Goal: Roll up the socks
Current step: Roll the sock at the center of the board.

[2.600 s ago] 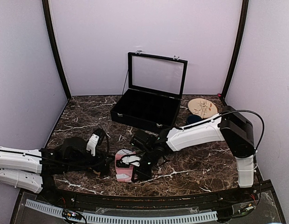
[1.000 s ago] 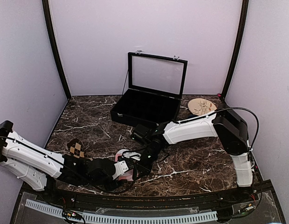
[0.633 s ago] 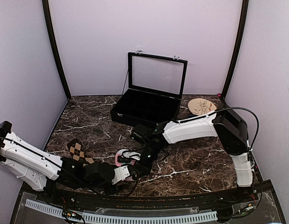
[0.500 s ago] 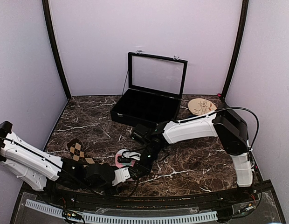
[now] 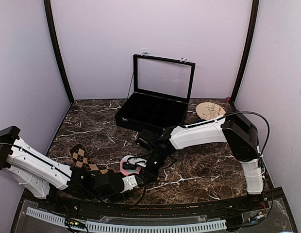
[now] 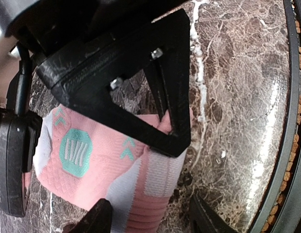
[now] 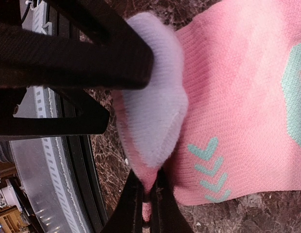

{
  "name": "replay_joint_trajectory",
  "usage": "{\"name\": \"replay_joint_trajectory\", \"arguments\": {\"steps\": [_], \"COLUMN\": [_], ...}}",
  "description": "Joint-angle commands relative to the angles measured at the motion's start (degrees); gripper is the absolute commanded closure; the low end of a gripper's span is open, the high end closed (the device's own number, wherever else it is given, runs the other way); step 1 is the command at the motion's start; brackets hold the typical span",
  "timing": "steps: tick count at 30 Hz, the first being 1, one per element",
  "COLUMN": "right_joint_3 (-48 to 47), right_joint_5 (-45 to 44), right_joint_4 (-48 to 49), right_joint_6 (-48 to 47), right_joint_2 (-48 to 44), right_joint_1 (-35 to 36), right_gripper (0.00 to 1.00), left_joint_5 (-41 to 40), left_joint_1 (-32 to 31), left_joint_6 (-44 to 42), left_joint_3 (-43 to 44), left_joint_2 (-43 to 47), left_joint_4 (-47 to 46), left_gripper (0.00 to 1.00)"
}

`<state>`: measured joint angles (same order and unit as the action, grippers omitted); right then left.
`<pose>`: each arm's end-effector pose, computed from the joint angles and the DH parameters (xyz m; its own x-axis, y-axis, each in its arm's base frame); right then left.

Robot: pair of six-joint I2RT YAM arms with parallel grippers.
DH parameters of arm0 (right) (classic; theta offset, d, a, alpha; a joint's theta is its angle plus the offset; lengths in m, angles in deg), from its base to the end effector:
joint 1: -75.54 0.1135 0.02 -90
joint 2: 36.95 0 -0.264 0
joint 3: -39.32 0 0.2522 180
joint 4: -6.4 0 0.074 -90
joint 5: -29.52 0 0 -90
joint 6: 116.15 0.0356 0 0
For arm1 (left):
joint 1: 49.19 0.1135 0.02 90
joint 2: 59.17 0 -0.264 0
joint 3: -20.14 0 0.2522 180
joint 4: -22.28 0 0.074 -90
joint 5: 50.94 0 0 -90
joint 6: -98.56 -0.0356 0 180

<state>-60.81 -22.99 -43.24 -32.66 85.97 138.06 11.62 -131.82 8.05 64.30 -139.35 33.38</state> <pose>0.1777 0.3887 0.1399 -0.3477 -0.8634 -0.3657 -0.8335 0.1059 0.5423 0.0484 -0.2466 0.1479 -0.0865 0.7305 -0.6774 0.8407 0.4183 0.3437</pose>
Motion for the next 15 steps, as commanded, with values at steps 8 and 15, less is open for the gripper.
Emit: {"name": "replay_joint_trajectory", "arguments": {"steps": [8,15], "right_joint_3": [-1.1,-1.1], "right_joint_5": [1.2,1.5], "right_joint_4": [-0.9,-1.1], "right_joint_6": [-0.6,-0.9], "right_joint_2": [0.8,0.7], "right_joint_1": [0.6,0.6], "right_gripper": [1.00,1.00], "left_joint_5": [2.3,3.1], "left_joint_1": [-0.1,0.5], "left_joint_6": [-0.5,0.6], "left_joint_3": [1.0,1.0], "left_joint_2": [-2.4,-3.8], "left_joint_4": [-1.6,-1.3], "left_gripper": [0.51,0.59]}}
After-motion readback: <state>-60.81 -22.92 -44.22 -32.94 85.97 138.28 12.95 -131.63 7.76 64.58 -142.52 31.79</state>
